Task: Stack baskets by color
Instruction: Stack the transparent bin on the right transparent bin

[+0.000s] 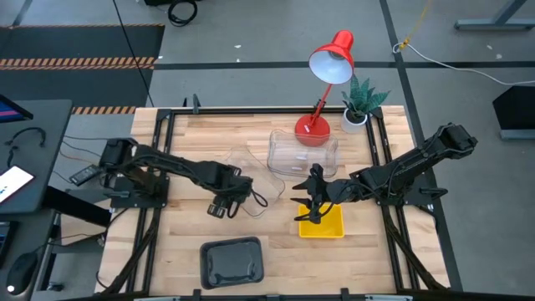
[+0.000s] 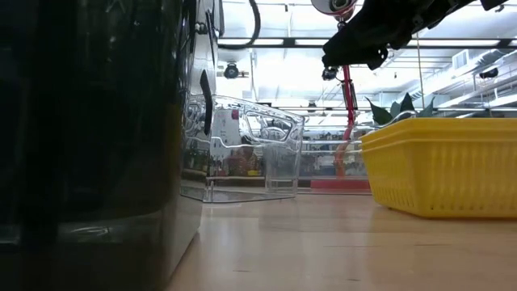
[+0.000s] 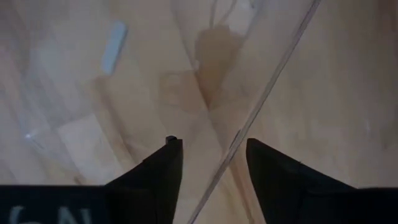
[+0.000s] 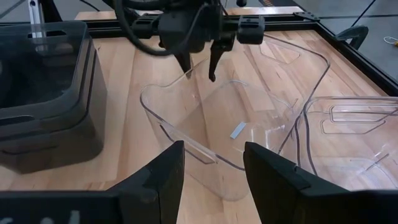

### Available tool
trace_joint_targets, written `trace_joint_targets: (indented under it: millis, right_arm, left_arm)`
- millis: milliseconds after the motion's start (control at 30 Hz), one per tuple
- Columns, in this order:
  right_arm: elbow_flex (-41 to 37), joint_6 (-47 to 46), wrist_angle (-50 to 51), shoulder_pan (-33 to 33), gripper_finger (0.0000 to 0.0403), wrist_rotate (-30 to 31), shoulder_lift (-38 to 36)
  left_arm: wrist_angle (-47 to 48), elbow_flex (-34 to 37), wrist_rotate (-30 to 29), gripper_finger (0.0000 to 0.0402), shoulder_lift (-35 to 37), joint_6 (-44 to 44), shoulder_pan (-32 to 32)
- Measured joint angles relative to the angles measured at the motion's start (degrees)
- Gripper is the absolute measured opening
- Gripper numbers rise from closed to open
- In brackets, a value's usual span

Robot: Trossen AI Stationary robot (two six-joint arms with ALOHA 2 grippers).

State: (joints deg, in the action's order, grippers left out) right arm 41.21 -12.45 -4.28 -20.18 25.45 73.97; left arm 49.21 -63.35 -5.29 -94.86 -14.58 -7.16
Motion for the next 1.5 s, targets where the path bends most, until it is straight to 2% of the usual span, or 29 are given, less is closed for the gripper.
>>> trace_joint_targets:
  millis: [233,433,500,600,700,800,1067,1200,1300,1400,1500]
  right_arm:
    - [0.00,0.04,-0.10,0.00,0.0170,-0.02,0.00]
    - [0.00,0.02,0.38,0.00,0.0170,-0.02,0.00]
    - [0.01,0.01,1.04,-0.04,0.0170,0.05,-0.24]
    - [0.58,-2.09,5.82,-0.15,0.0170,2.60,-1.61]
    - [1.82,-7.78,14.40,-0.14,0.0168,7.49,-3.57]
    - [1.86,-11.90,18.40,-0.09,0.0167,11.38,-5.94]
    - [1.97,-20.39,26.67,-0.37,0.0166,19.30,-12.89]
    - [1.93,-25.18,32.30,-1.25,0.0166,22.10,-14.77]
    - [1.92,-26.10,33.10,-1.74,0.0166,22.54,-14.84]
    - [1.91,-26.04,32.96,-2.27,0.0166,22.95,-14.78]
    - [1.88,-26.01,33.46,-3.25,0.0166,24.74,-15.49]
  left_arm:
    - [2.06,0.02,0.32,0.0117,-1.79,0.00,0.04]
    - [3.59,-0.46,1.20,0.0028,-1.78,-0.50,0.04]
    - [5.15,-1.31,1.83,0.0011,-1.78,0.11,-0.01]
    - [9.80,-3.74,2.40,0.0011,-1.78,2.14,-0.27]
    - [15.13,-7.22,2.42,0.0007,-1.77,3.40,-0.90]
    - [18.96,-10.27,2.98,0.0006,-0.95,3.89,-2.19]
    - [20.58,-16.91,0.95,0.0006,1.12,3.49,-4.39]
    - [20.61,-20.34,-0.94,0.0006,1.18,3.46,-4.42]
    - [19.15,-22.77,-6.07,0.0007,1.21,2.94,-4.40]
    - [13.35,-23.02,-10.21,0.0007,1.23,0.91,-3.88]
    - [9.21,-22.95,-10.83,0.0007,1.15,-0.25,-2.97]
